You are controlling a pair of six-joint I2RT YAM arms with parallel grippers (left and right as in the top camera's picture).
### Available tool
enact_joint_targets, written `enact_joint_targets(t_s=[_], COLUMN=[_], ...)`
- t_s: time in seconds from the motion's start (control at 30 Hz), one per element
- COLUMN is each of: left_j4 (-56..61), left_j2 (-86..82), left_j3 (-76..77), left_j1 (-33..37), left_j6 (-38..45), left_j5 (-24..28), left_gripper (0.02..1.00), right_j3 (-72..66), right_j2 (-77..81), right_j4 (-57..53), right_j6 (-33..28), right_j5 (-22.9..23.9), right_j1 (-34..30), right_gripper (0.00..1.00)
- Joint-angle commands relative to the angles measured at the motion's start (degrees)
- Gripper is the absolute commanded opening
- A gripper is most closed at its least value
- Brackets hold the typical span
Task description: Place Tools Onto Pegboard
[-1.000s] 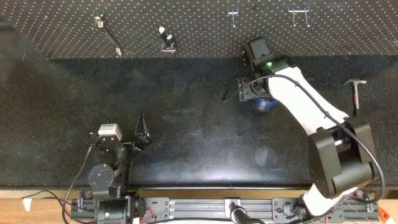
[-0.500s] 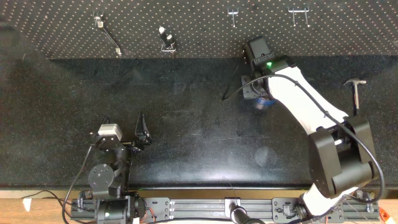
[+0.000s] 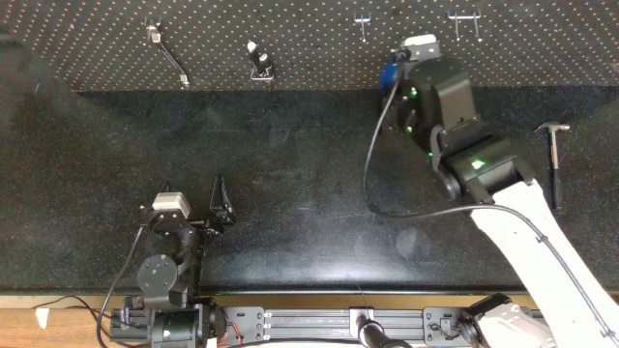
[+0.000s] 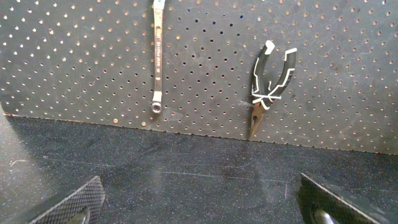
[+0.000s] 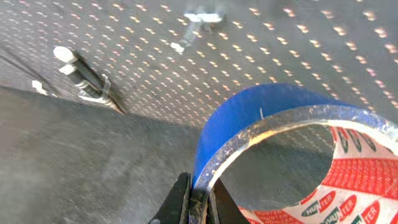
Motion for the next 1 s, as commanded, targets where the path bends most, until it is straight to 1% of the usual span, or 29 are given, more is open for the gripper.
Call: enact_joint_targets(t_s=[0.03, 0.1, 0.17, 0.3, 0.37, 0.63, 0.8, 0.93, 1.0], left_j4=[-0.44, -0.44, -0.44, -0.44, -0.44, -0.44, -0.44, -0.44, -0.44], left_j2=[-0.55, -0.55, -0.55, -0.55, -0.55, -0.55, -0.55, -0.55, -0.55], left_j3=[-0.09, -0.09, -0.09, -0.09, -0.09, -0.09, -0.09, -0.09, -0.09], left_j1=[-0.28, -0.28, -0.28, -0.28, -0.28, -0.28, -0.28, -0.28, -0.28], left_j6=[0.72, 0.72, 0.72, 0.72, 0.72, 0.72, 0.72, 0.72, 0.72], left_j5=[0.42, 0.42, 0.42, 0.42, 0.42, 0.42, 0.42, 0.42, 0.42], left_gripper=[0.996, 0.996, 0.996, 0.996, 0.996, 0.996, 0.996, 0.996, 0.996], right_j3=[-0.2, -0.2, -0.2, -0.2, -0.2, -0.2, -0.2, -0.2, -0.17], right_j2=[-0.15, 0.15, 0.33, 1.84, 3.76, 11.78, 14.29, 15.63, 16.74], right_j4=[5.49, 8.61, 10.29, 13.0, 15.23, 23.52, 26.03, 27.61, 29.44], right_j6=[-3.56, -9.33, -12.35, -13.14, -14.62, -15.26, -15.21, -15.28, -15.52], right_j5=[4.94, 5.73, 6.14, 7.43, 7.41, 7.52, 11.89, 13.42, 13.44], right_j1=[4.15, 6.08, 6.97, 7.08, 7.1, 7.08, 7.19, 7.19, 7.19], right_gripper=[0.075, 0.075, 0.075, 0.08, 0.08, 0.08, 0.075, 0.075, 0.075])
